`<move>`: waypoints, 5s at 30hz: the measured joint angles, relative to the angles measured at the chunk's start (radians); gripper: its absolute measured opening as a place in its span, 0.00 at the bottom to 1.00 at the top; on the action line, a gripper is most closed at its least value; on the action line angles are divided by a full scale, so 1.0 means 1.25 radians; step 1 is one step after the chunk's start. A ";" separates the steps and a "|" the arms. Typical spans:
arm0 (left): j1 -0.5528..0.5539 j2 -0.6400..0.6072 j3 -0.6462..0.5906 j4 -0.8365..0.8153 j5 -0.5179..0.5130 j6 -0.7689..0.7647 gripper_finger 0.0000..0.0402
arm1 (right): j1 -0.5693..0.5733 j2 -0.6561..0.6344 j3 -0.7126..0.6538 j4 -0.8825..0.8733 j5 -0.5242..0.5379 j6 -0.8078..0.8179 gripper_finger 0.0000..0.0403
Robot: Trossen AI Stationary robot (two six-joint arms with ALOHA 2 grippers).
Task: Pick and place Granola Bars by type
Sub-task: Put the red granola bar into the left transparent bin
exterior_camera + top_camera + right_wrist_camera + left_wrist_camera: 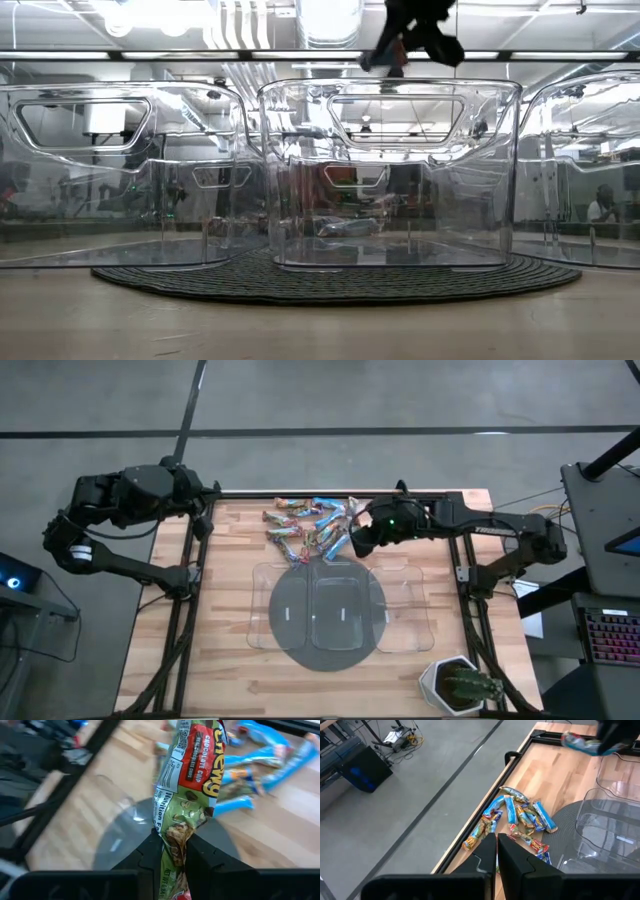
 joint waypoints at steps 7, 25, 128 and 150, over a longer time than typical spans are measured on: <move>0.000 0.001 0.000 0.000 0.000 0.000 0.00 | 0.049 0.086 0.097 0.019 -0.015 0.048 0.14; 0.000 -0.001 0.000 0.000 -0.001 0.023 0.00 | 0.084 0.585 0.620 -0.023 -0.244 -0.170 0.14; 0.012 0.042 0.038 0.237 0.327 0.205 0.14 | 0.082 -0.286 0.137 0.046 -0.012 -0.548 0.02; 0.424 0.041 -0.129 0.279 0.670 0.311 0.14 | 0.083 -0.391 -0.010 0.136 0.012 -0.520 0.02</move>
